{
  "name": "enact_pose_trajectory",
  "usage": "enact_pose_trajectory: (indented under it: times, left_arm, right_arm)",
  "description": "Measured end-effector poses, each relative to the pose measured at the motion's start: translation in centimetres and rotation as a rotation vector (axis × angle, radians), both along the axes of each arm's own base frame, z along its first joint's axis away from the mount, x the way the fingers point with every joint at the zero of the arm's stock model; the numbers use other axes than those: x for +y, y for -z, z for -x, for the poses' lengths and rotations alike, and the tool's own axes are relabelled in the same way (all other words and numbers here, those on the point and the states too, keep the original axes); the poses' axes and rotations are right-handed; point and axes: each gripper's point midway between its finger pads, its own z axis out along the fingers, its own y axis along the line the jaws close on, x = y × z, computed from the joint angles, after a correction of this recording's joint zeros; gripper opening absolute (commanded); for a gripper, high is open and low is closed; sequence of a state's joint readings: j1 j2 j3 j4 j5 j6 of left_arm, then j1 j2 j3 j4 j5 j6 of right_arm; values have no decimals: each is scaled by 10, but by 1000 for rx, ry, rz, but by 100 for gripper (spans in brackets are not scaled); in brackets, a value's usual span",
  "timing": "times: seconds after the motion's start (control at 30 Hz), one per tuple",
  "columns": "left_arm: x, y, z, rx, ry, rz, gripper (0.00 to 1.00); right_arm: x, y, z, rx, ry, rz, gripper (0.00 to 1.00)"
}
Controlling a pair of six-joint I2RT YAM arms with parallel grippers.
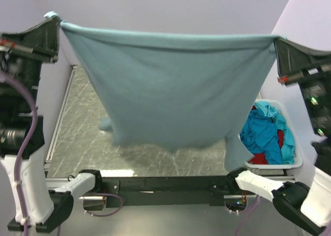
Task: Fold and stack the t-shirts
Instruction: Flatten the tshirt out
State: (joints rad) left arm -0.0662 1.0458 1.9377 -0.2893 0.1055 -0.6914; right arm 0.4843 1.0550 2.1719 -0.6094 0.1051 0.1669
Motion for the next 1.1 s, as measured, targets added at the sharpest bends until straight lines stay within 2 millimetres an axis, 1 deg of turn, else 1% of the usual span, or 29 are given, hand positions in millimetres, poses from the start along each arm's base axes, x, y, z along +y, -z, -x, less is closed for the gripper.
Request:
enact_pose_trajectory:
  times: [0.07,0.13,0.17,0.27,0.3,0.33,0.4,0.43,0.5,0.53,0.57,0.6,0.63,0.67,0.7,0.77,0.87,0.93,0.97,1.0,1.03,1.07,1.1]
  left_arm:
    - [-2,5,-22,27,2,-3,1]
    - [-4,15,-57,76,-1,-6,1]
    - [-4,21,-78,104,-8,-7,1]
    - [-4,45,-149,177,-37,-21,1]
    - [-3,56,-173,206,-42,-24,1]
    - [-2,70,-202,241,-49,-28,1]
    - [0,94,-249,297,-60,-34,1]
    - [2,101,-270,309,-64,-37,1]
    - [7,112,-306,322,-64,-32,1]
    - [8,111,-316,309,-55,-30,1]
    - [11,108,-326,289,-43,-23,1]
    - [14,106,-331,272,-35,-14,1]
    - [19,104,-331,261,-29,-3,1]
    - [23,100,-331,247,-28,5,1]
    - [27,91,-326,216,-28,13,1]
    - [30,70,-311,149,-25,11,1]
    - [26,39,-281,61,-8,-11,1]
    - [21,30,-255,28,6,-36,5]
    - [18,33,-244,19,11,-49,8]
    - [15,39,-232,26,19,-66,8]
    - [11,49,-221,39,30,-83,7]
    - [9,60,-213,50,37,-100,6]
    - [7,74,-203,68,42,-113,7]
  right_arm:
    - [-2,3,-22,21,68,1,0]
    - [-2,9,-53,51,150,15,0]
    - [-1,13,-71,68,188,27,0]
    - [5,30,-137,130,290,78,0]
    - [4,31,-149,134,309,81,0]
    - [4,40,-178,160,339,97,0]
    - [7,56,-222,199,354,123,0]
    - [5,66,-245,219,361,134,0]
    - [4,87,-283,255,346,163,0]
    - [4,95,-296,265,333,172,0]
    - [6,101,-303,273,318,182,0]
    - [9,105,-308,274,296,190,0]
    - [12,105,-309,267,273,196,0]
    - [15,102,-309,255,251,201,0]
    - [18,95,-305,230,233,200,0]
    - [23,77,-293,173,207,195,0]
    - [21,53,-271,106,197,191,0]
    - [18,44,-252,77,193,200,1]
    - [17,46,-244,78,189,209,2]
    - [15,52,-233,83,187,223,2]
    - [15,63,-227,97,184,239,2]
    - [13,80,-219,120,181,256,2]
    - [12,102,-210,155,176,273,3]
